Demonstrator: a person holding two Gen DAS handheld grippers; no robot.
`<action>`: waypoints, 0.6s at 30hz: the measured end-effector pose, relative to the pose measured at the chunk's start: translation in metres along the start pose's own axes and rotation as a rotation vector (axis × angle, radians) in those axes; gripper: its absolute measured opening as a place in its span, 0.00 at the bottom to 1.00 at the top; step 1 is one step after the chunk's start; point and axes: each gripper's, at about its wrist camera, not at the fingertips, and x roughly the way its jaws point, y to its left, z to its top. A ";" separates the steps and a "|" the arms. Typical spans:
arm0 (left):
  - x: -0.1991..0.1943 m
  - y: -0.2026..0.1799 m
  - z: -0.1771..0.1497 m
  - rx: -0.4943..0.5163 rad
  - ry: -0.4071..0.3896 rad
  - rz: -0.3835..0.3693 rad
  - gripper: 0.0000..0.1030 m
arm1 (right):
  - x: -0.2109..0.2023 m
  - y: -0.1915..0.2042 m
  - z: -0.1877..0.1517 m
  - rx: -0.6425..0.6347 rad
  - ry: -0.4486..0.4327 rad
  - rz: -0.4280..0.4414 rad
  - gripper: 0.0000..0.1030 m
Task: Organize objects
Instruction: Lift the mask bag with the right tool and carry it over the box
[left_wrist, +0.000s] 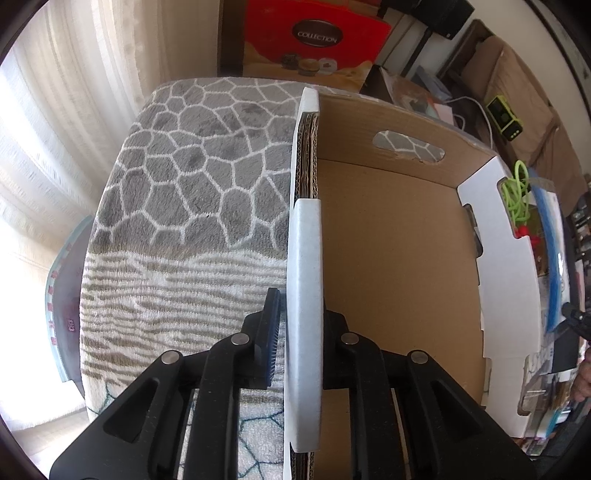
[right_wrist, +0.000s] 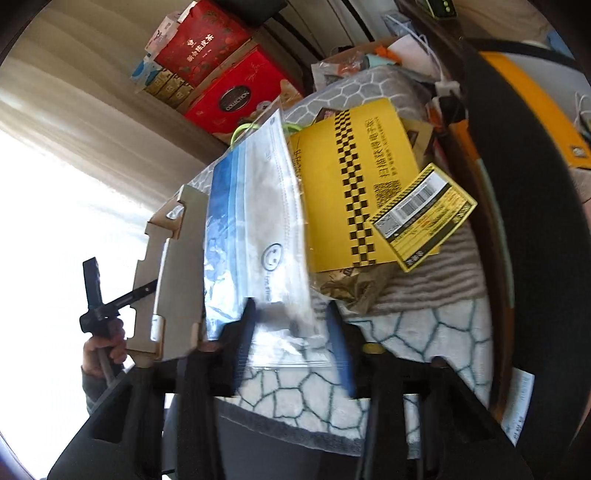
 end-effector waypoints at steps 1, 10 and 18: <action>0.000 0.000 0.000 0.001 0.000 0.002 0.14 | 0.001 -0.001 -0.001 0.005 0.003 0.017 0.09; -0.001 -0.003 -0.001 0.000 -0.002 0.016 0.11 | -0.002 0.023 -0.004 0.009 -0.021 0.101 0.01; 0.001 -0.003 -0.001 -0.032 -0.001 0.012 0.11 | -0.002 0.078 0.004 -0.053 -0.038 0.190 0.01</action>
